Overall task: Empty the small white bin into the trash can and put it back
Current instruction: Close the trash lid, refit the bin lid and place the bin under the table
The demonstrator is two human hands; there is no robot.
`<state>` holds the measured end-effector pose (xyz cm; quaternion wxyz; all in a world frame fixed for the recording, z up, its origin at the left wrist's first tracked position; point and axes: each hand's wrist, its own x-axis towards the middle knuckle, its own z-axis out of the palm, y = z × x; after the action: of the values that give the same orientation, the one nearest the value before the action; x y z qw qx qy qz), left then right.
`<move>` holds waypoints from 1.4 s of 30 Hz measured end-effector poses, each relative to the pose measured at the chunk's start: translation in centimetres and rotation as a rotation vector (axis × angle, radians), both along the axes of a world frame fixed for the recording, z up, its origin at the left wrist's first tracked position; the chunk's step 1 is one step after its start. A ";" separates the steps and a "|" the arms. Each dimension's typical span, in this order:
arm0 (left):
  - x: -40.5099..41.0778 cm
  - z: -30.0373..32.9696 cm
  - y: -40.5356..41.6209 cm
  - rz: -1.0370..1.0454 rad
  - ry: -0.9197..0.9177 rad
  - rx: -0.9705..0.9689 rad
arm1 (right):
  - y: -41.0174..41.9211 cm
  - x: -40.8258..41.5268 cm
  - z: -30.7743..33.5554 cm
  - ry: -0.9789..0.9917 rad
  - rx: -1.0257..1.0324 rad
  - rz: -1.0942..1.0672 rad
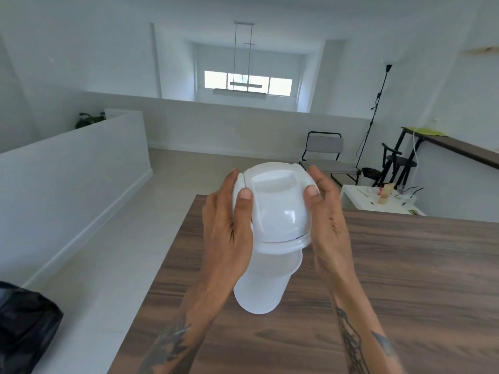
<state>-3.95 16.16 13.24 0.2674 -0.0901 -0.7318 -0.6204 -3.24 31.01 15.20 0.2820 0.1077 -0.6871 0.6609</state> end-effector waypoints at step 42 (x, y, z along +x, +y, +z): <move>-7.0 -13.0 0.9 0.004 -0.163 0.048 | -0.1 -2.8 -12.4 -0.326 0.149 -0.146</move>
<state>-10.94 17.05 0.23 0.2101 -0.0312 -0.7363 -0.6424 -6.04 30.94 2.84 0.2051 -0.0302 -0.7769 0.5945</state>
